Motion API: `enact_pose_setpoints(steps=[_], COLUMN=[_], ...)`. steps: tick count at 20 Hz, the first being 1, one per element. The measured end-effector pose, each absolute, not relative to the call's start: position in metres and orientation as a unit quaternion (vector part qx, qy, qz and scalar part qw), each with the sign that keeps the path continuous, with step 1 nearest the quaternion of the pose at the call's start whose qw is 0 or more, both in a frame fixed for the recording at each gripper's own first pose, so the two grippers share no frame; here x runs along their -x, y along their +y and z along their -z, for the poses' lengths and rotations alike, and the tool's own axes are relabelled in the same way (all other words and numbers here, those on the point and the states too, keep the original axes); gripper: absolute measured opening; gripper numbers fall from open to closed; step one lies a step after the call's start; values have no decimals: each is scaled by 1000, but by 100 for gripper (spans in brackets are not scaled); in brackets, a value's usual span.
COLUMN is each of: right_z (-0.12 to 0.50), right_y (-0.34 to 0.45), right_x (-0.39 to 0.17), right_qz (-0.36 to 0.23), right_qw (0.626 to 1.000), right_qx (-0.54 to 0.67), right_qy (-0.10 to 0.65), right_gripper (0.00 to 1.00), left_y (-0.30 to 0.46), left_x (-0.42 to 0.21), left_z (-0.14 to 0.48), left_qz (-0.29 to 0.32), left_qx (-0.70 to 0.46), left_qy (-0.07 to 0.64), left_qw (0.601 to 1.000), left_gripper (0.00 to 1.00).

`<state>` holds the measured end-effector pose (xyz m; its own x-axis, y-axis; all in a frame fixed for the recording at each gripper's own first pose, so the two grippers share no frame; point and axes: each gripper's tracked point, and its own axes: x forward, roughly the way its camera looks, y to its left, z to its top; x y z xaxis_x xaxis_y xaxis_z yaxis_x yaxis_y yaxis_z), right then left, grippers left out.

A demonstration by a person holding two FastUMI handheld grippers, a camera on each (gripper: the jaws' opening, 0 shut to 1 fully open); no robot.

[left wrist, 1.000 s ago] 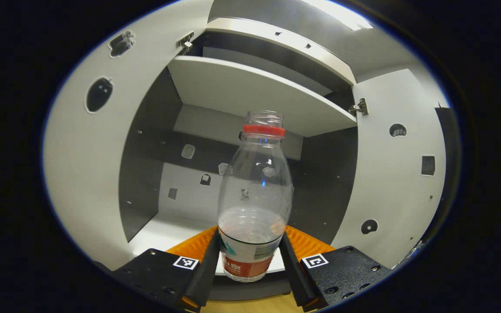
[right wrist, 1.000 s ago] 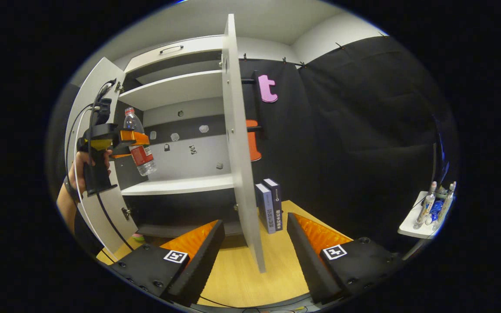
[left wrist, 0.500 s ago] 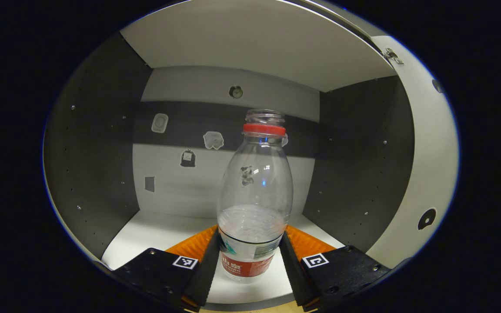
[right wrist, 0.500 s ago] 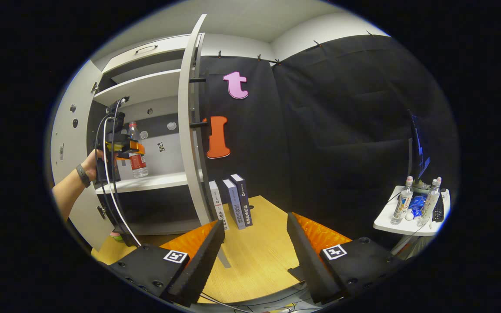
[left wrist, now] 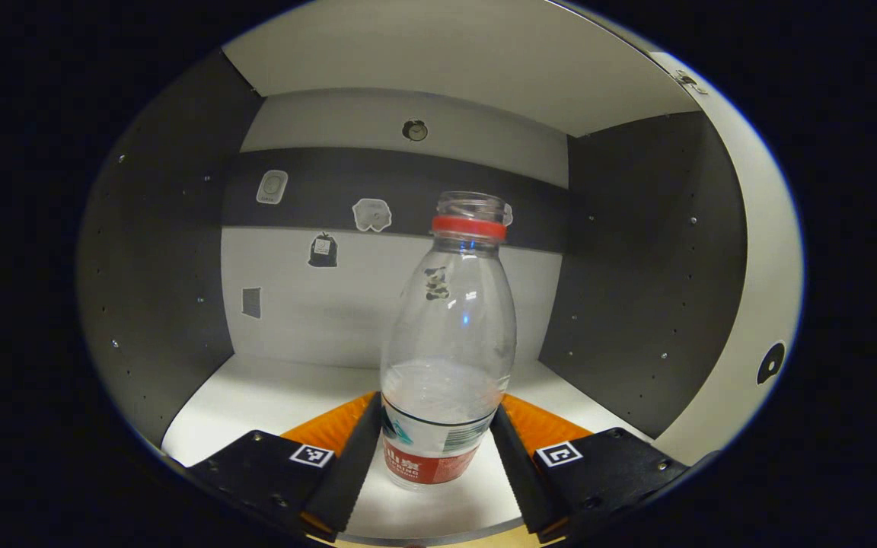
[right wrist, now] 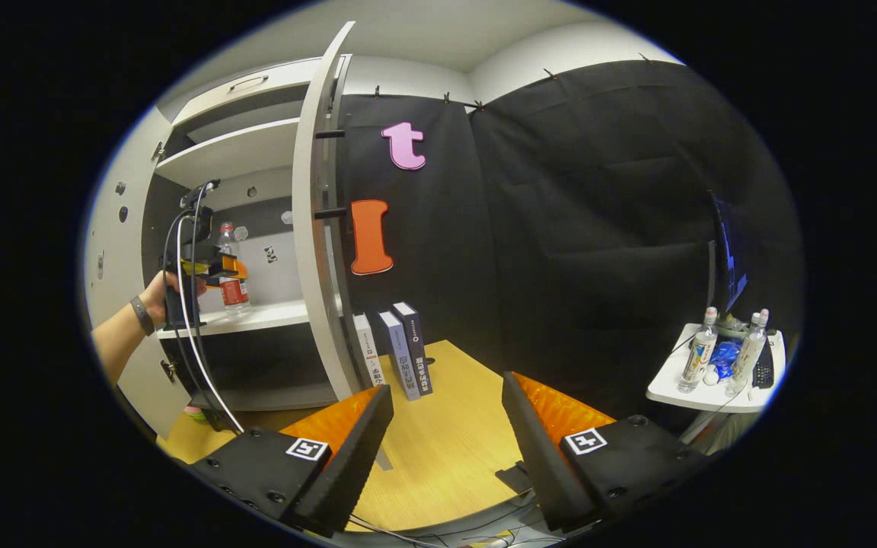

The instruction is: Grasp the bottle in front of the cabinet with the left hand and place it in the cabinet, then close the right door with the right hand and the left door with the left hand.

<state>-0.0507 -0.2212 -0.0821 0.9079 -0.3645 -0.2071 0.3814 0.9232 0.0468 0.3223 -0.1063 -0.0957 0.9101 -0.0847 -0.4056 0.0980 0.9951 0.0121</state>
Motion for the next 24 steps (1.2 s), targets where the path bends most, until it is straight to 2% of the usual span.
enact_pose_setpoints(steps=[1,3,12,15,18,19,21,22,23,24], right_z=[82,83,83,81,77,72,63,57,50,49], right_y=[-219,-218,-206,-197,-186,-182,-175,-173,-165,-164], right_x=[50,48,42,39,30,28,24,22,22,20], right_qz=[188,185,165,150,126,119,104,97,89,83], right_qw=[976,977,980,983,986,988,990,992,993,993], right_qx=[-43,-42,-44,-49,-52,-51,-45,-43,-41,-39], right_qy=[98,100,101,98,92,88,78,73,68,70], right_gripper=[100,97,97,97,97,89,89,97,97,89], left_y=[-105,-105,-127,-125,-111,-106,-87,-76,-68,-59], left_x=[-323,-323,-286,-250,-204,-185,-145,-121,-104,-86], left_z=[95,91,-12,-52,-71,-75,-75,-71,-66,-60], left_qz=[45,47,102,99,83,77,58,45,31,17], left_qx=[-16,-9,22,29,28,28,23,19,13,5], left_qy=[203,190,48,12,4,4,5,4,4,5], left_qw=[978,981,993,995,996,997,998,999,999,1000], left_gripper=[89,95,94,96,94,95,94,95,94,94])
